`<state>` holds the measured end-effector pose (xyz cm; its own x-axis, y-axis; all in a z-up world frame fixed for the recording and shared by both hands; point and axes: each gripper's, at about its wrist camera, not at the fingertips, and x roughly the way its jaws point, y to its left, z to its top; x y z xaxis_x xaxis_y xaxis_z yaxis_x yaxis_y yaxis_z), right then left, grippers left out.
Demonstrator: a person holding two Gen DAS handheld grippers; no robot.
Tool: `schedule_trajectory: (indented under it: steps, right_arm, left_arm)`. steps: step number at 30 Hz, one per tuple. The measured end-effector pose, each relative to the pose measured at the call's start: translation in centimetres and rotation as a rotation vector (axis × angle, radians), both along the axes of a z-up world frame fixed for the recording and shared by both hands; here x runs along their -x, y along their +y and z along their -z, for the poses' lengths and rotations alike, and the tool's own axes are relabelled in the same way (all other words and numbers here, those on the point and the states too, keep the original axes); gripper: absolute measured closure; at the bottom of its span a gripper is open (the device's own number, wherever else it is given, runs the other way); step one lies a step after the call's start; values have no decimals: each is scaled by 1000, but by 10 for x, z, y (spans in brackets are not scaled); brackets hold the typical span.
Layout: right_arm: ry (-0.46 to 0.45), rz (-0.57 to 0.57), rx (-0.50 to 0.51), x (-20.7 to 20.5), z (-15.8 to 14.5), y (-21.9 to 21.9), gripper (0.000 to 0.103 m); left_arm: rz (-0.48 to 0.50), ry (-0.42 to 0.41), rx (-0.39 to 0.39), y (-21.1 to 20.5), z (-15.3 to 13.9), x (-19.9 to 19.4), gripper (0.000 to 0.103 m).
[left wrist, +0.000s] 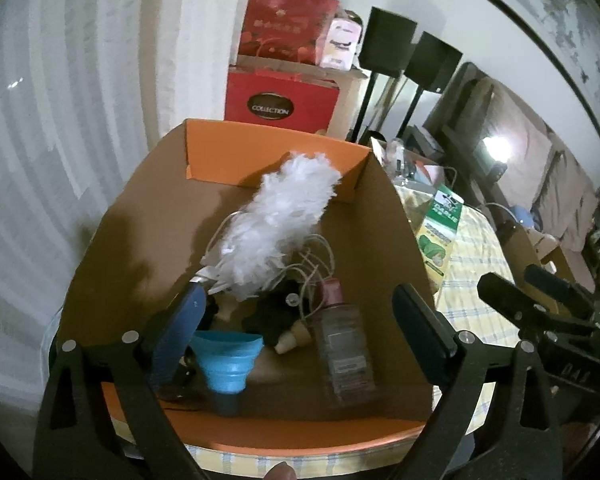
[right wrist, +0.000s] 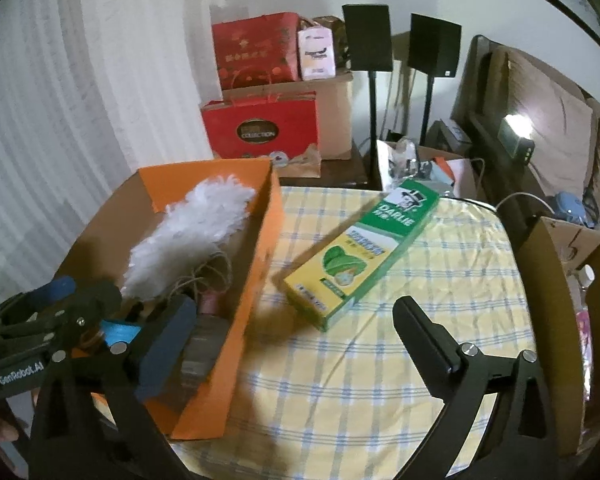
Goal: Organize objects
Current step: 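Withdraw the left gripper from the orange box, then move the left gripper to the green DARLIE toothpaste box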
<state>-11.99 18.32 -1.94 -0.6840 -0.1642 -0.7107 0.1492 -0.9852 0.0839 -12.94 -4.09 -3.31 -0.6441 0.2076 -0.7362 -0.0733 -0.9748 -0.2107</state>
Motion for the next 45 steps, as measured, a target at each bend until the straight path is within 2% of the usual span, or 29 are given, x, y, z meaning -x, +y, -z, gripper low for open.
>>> schedule_trajectory:
  steps: [16, 27, 33, 45]
  right_arm:
    - [7, 84, -16, 12, -5, 54, 0]
    - [-9, 169, 14, 24, 1, 111, 0]
    - [-9, 204, 26, 24, 3, 141, 0]
    - [-16, 229, 31, 32, 11, 175, 0]
  left_arm:
    - [97, 20, 18, 56, -9, 12, 9]
    - [250, -48, 28, 121, 0, 44, 9]
    - [280, -87, 44, 151, 9, 62, 9]
    - [294, -88, 122, 193, 18, 87, 10]
